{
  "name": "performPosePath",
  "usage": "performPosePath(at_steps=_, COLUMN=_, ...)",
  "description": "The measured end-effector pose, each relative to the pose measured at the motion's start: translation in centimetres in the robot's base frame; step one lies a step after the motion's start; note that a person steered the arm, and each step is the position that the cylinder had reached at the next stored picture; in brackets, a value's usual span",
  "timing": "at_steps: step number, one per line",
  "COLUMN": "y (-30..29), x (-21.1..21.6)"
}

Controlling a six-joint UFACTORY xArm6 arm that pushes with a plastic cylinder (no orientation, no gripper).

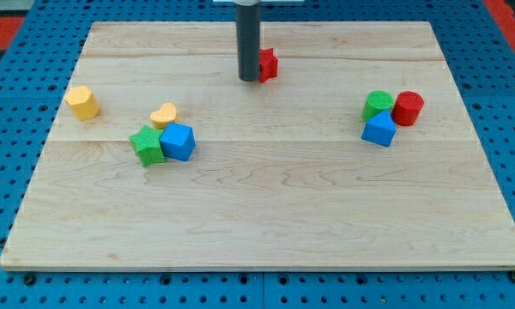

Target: Slide the red star towards top center side of board

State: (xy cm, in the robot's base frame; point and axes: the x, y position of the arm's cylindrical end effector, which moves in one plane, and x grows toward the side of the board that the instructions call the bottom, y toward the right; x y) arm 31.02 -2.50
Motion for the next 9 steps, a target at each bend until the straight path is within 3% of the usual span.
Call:
performPosePath(at_steps=1, y=8.7, x=0.5)
performPosePath(at_steps=2, y=12.9, x=0.7)
performPosePath(at_steps=3, y=13.8, x=-2.8)
performPosePath(at_steps=5, y=7.7, x=2.1)
performPosePath(at_steps=6, y=6.5, x=-1.3)
performPosePath(at_steps=7, y=11.3, x=-3.0)
performPosePath(at_steps=8, y=10.8, x=-5.5)
performPosePath(at_steps=9, y=7.5, x=-3.6)
